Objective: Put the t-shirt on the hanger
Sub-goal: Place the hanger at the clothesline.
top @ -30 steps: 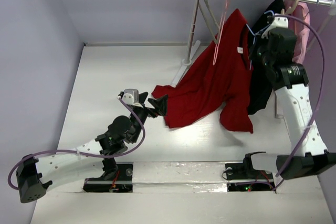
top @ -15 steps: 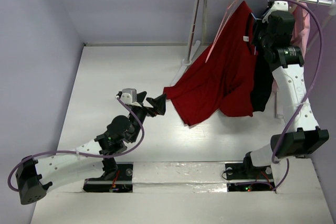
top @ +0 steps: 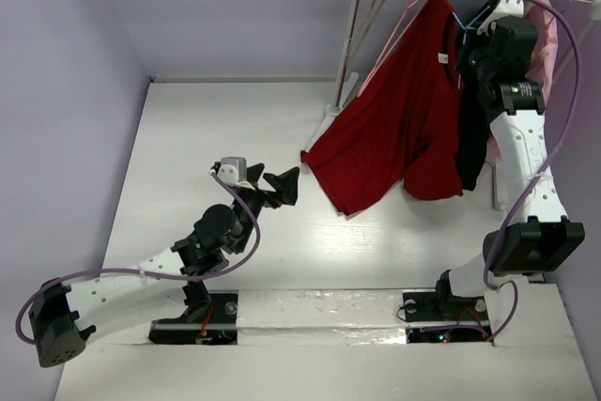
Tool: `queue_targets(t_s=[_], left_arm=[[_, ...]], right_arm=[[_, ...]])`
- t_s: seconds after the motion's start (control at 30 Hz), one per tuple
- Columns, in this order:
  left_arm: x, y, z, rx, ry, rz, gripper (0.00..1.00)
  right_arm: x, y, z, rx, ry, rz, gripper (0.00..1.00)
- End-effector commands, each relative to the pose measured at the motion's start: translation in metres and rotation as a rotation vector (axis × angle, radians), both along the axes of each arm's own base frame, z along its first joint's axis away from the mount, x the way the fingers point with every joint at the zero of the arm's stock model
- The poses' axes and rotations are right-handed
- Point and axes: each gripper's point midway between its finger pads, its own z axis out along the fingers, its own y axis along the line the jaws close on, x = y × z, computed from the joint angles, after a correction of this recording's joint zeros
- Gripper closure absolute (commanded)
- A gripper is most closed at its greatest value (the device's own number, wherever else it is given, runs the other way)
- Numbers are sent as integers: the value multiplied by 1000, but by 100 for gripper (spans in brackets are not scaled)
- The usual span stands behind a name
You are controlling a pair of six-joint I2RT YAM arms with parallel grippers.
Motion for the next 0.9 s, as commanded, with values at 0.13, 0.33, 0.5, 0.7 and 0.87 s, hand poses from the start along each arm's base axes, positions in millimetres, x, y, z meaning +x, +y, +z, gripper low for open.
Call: queue_targets(t_s=[0.13, 0.33, 0.5, 0.7, 0.87], left_arm=[[-3, -1, 10, -55, -23, -24, 1], [-2, 0, 10, -60, -25, -20, 1], [-1, -3, 9, -55, -21, -29, 1], [-1, -3, 7, -52, -18, -25, 1], [2, -1, 7, -48, -18, -15, 1]], right_arm=[[-5, 7, 72, 29, -290, 43, 100], [-36, 11, 88, 40, -326, 59, 100], [-25, 4, 89, 18, -311, 30, 100], [3, -3, 79, -4, -270, -2, 100], [17, -8, 70, -3, -252, -30, 100]])
